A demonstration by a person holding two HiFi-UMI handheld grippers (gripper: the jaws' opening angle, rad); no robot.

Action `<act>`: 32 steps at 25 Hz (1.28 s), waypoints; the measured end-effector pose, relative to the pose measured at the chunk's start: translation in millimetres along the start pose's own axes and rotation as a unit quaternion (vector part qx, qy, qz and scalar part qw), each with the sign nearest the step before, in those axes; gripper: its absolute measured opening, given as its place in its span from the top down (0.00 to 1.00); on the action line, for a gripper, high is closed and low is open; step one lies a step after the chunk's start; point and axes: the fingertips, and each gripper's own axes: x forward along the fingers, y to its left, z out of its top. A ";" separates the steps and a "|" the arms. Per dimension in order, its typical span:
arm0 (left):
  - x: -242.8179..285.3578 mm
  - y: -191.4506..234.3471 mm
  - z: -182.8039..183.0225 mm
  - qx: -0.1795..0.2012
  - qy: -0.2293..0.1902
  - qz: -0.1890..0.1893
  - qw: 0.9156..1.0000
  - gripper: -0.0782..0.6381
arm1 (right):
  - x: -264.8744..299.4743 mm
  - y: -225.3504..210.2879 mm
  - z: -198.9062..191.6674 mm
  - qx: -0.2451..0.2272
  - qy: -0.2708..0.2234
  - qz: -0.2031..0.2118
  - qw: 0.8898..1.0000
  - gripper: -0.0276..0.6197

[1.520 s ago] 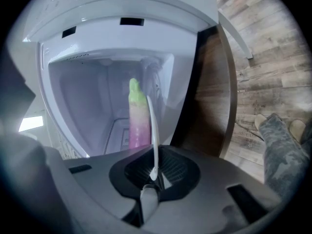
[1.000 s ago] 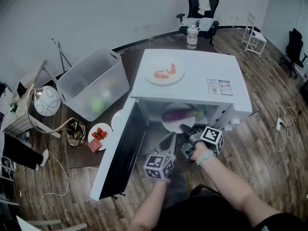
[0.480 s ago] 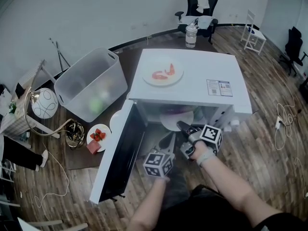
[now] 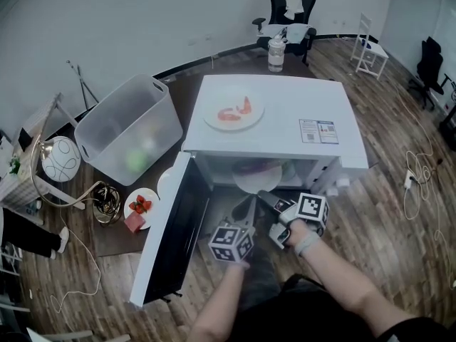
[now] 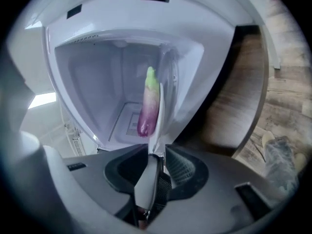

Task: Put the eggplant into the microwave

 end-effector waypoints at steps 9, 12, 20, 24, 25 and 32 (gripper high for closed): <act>2.1 0.9 0.0 -0.001 0.003 0.005 1.000 0.89 | -22.8 -1.1 -15.5 -0.223 0.071 -0.063 0.970 0.96; 2.4 1.4 0.9 0.003 0.005 0.005 1.000 0.89 | -20.8 -3.0 -12.7 -0.339 0.075 -0.093 0.933 0.96; 4.1 -0.7 -0.6 0.012 0.010 0.006 1.000 0.89 | -10.2 3.9 -15.3 -0.588 0.099 -0.178 0.783 0.96; 3.0 -1.9 -2.7 0.013 0.011 0.008 1.000 0.89 | -6.5 9.0 -11.7 -0.593 0.074 -0.172 0.783 0.96; 3.0 -2.1 -3.1 0.013 0.011 0.007 1.000 0.89 | -6.0 8.9 -10.7 -0.591 0.069 -0.172 0.785 0.96; 8.8 0.3 -2.5 0.008 0.011 0.009 1.000 0.89 | -0.5 9.6 -2.0 -0.587 0.060 -0.174 0.788 0.96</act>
